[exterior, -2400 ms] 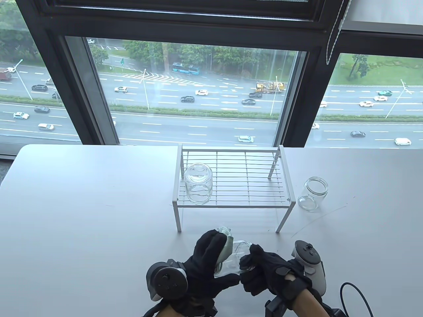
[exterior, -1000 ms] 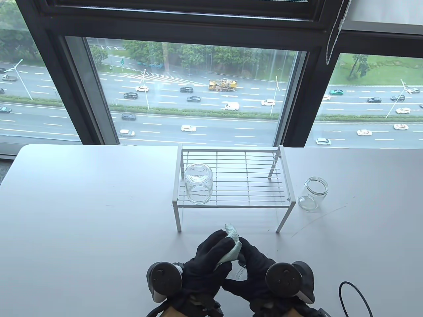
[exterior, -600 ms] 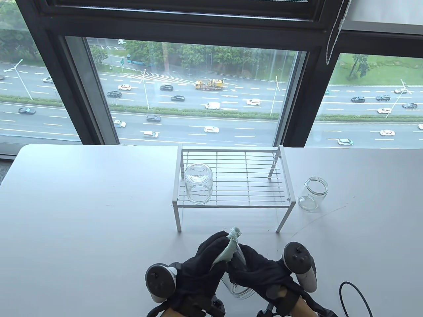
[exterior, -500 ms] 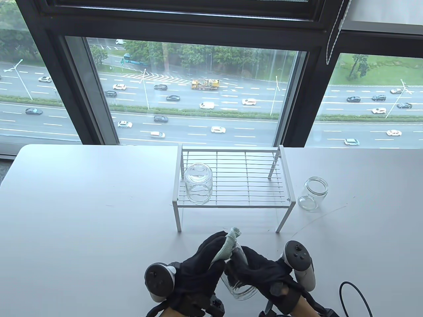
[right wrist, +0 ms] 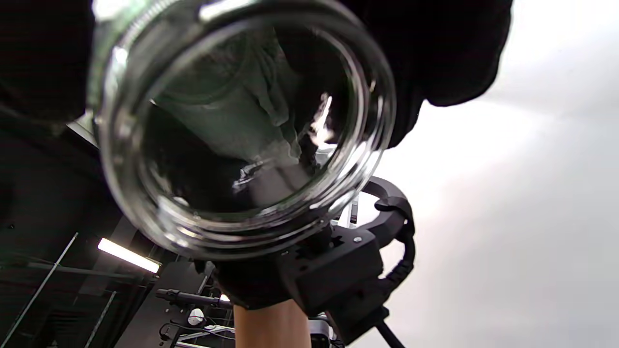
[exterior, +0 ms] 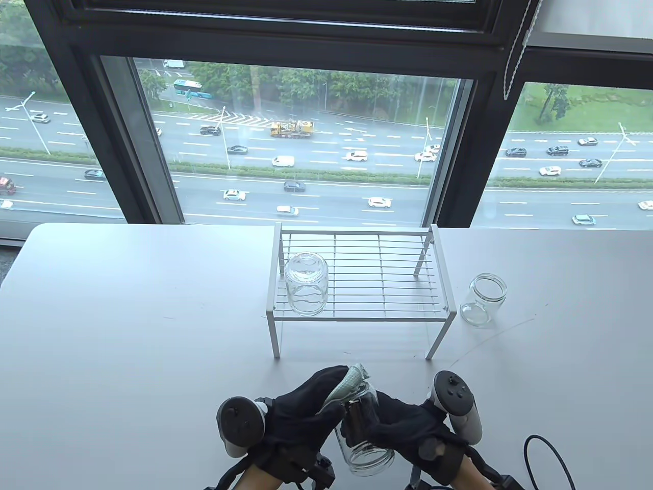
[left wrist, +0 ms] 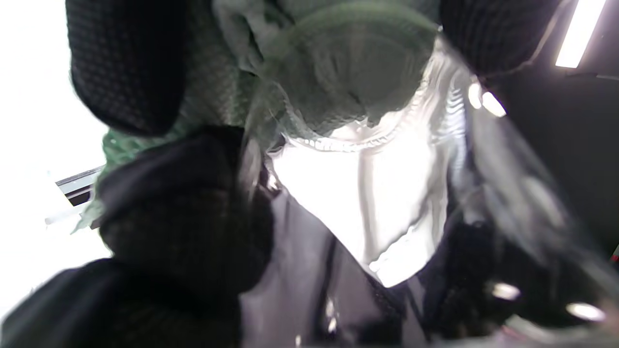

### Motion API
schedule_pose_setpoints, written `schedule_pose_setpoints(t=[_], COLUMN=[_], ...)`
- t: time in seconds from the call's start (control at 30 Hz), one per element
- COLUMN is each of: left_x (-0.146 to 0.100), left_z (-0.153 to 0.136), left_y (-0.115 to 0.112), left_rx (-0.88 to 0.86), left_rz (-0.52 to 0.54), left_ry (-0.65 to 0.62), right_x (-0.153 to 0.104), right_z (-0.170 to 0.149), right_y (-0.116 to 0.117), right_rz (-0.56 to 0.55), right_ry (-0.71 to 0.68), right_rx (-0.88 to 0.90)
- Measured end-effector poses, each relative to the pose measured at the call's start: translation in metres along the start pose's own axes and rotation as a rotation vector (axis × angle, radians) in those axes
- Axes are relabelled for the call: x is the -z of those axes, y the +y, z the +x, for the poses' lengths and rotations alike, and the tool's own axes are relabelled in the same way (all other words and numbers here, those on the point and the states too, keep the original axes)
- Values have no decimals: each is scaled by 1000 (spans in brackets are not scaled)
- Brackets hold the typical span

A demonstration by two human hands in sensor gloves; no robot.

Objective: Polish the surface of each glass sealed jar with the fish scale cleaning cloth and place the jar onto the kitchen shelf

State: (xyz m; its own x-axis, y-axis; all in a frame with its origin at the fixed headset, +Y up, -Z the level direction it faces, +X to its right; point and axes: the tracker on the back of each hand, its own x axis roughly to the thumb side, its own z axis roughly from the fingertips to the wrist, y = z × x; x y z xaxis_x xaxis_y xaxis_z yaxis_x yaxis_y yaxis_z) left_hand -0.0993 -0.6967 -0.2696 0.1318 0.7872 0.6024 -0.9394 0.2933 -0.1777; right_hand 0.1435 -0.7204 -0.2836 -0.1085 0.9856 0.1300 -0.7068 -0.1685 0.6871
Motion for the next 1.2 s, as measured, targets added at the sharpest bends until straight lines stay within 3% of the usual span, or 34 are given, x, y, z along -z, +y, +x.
schedule_pose_setpoints(t=[0.13, 0.27, 0.5, 0.77, 1.07, 1.2], left_x=[1, 1, 4, 5, 5, 5], left_z=[5, 5, 7, -7, -28, -31], left_y=[2, 1, 10, 28, 27, 25], left_rx=[159, 199, 334, 353, 501, 503], left_rz=[-31, -52, -85, -100, -342, -371], left_ry=[-54, -51, -81, 59, 338, 352], right_x=[0, 0, -5, -11, -20, -17], right_z=[2, -1, 2, 4, 26, 39], right_y=[-2, -3, -4, -14, -28, -37], right_rz=[-6, -38, -222, -349, -522, -582], right_ry=[19, 32, 6, -4, -92, -117], right_rx=[-134, -181, -407, -550, -643, -676])
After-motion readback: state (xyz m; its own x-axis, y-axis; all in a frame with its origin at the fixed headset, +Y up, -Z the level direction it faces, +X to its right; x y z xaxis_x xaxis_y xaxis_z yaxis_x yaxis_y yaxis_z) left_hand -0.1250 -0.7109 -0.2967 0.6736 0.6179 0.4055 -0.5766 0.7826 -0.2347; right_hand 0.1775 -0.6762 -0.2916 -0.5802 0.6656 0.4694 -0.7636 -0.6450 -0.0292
